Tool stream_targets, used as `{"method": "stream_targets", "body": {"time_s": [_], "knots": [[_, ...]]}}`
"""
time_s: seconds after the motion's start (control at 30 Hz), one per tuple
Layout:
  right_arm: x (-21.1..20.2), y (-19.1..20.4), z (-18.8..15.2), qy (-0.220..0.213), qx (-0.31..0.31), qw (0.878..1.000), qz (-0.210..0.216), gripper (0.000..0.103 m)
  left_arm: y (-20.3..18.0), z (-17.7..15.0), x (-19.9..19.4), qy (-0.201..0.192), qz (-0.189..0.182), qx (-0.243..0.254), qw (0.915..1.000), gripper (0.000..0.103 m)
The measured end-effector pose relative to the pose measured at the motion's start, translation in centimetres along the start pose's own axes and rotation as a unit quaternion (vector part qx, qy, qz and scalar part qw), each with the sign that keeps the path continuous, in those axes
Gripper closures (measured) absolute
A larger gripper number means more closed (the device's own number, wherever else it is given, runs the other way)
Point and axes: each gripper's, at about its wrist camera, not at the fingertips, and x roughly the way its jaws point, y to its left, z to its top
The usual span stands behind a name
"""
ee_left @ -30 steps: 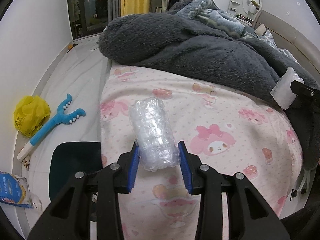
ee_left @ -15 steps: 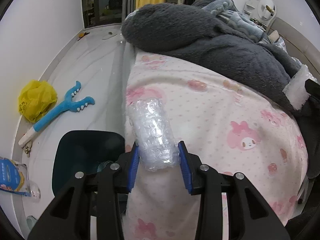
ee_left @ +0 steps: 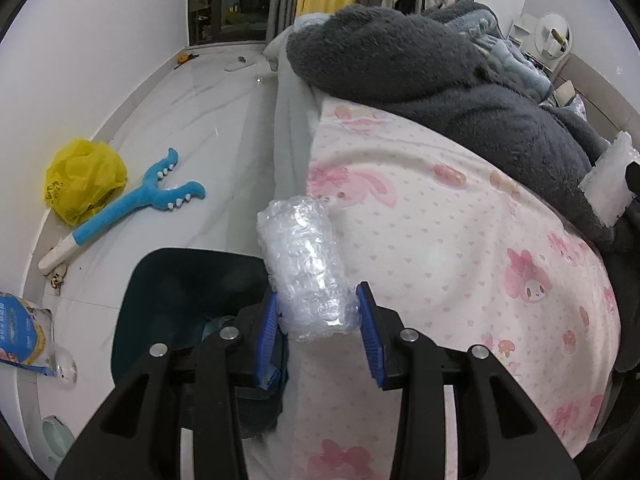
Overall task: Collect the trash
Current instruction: 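Hold the left gripper's roll over the bin and open the left gripper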
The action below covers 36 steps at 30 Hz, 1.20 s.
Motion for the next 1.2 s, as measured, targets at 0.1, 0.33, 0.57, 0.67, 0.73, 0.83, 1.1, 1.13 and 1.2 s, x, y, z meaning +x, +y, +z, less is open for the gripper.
{"method": "stream_targets", "body": {"time_s": [0.1,0.33,0.57,0.67,0.73,0.83,1.1,1.13,1.2], "knots": [[0.4,0.8,0.3,0.001,-0.004,1.000,0.003,0.076,0.6,0.1,-0.5,-0.007,-0.001,-0.003,1.0000,0.062],[1.5,2.6,0.9,0.004,-0.013,1.000,0.010,0.076,2.4,0.0,-0.8,-0.003,0.010,-0.015,0.9998,0.062],[2.6,4.0,1.5,0.005,-0.022,1.000,0.018,0.076,4.1,-0.3,-0.4,0.009,0.022,-0.021,0.9995,0.062],[3.1,4.4,1.6,0.008,-0.024,1.000,0.019,0.076,4.9,-0.5,0.1,0.019,0.029,-0.023,0.9991,0.062],[3.4,4.7,1.8,0.010,-0.024,0.999,0.020,0.076,5.2,-0.7,0.2,0.023,0.031,-0.025,0.9989,0.062],[3.7,5.0,1.9,0.010,-0.026,0.999,0.023,0.076,5.9,-0.9,0.6,0.032,0.035,-0.029,0.9985,0.062],[4.7,6.2,2.2,0.015,-0.032,0.999,0.031,0.076,6.9,-1.5,1.3,0.052,0.037,-0.030,0.9975,0.062],[4.8,6.3,2.2,0.015,-0.032,0.999,0.032,0.076,6.9,-1.7,1.4,0.053,0.038,-0.029,0.9975,0.062],[5.0,6.6,2.3,0.016,-0.033,0.999,0.034,0.076,7.5,-2.1,1.8,0.061,0.037,-0.037,0.9968,0.062]]}}
